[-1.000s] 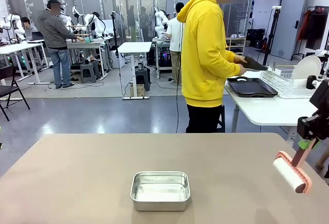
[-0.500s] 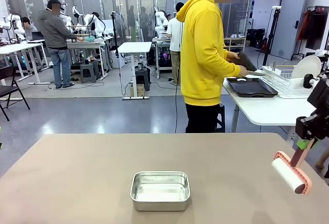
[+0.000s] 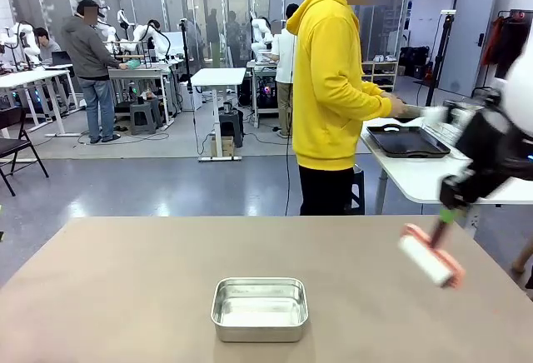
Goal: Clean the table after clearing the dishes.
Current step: When the right (or left) Handle tray is removed, use the right hand (or left hand) to clean the right (or left) side of the table with the Lint Roller.
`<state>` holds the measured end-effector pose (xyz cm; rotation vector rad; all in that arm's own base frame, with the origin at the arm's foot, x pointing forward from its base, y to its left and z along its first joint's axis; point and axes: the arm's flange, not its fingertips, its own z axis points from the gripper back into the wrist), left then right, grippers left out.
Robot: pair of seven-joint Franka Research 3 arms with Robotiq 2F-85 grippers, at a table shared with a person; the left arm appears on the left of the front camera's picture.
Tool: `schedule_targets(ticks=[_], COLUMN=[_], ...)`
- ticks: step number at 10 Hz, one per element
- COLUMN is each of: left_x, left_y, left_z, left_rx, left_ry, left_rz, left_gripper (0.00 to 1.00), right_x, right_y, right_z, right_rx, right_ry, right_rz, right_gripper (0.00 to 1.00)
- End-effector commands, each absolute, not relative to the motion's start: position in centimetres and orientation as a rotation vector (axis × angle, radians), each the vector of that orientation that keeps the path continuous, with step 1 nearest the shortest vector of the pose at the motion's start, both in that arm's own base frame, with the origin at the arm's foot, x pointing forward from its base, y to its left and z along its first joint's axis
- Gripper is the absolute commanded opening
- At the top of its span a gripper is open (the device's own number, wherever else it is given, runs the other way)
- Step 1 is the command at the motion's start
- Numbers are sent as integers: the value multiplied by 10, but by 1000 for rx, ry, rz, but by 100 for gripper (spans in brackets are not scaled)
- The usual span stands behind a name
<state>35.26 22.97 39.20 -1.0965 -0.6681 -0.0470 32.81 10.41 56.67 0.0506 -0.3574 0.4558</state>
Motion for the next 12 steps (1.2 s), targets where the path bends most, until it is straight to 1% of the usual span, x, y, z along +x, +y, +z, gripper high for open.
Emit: schedule_targets(ticks=[1, 2, 3, 4, 5, 6, 7, 10, 12], left_x=[351, 351, 351, 351, 351, 351, 351, 351, 351], left_y=[230, 230, 230, 230, 230, 230, 230, 230, 230], left_z=[393, 393, 393, 393, 393, 393, 393, 393, 393], left_rx=[-1090, -1090, -1090, -1090, -1090, -1090, -1090, -1090, -1090], left_ry=[-680, -680, -680, -680, -680, -680, -680, -680, -680], left_rz=[-40, -40, -40, -40, -40, -40, -40, -40, -40], left_gripper=[100, 100, 100, 100, 100, 100, 100, 100, 100], right_x=[347, 348, 349, 349, 347, 349, 354, 362, 365], right_y=[175, 221, 263, 303, 341, 376, 396, 421, 423], right_z=[585, 588, 583, 579, 581, 579, 571, 541, 531], right_rx=[124, 214, 236, 170, 145, 77, 25, -18, 23], right_ry=[-386, -386, -372, -380, -366, -330, -290, -212, -167], right_rz=[720, 879, 1011, 1143, 1275, 1396, 1470, 1585, 1588], right_gripper=[22, 22, 22, 22, 22, 22, 22, 22, 22])
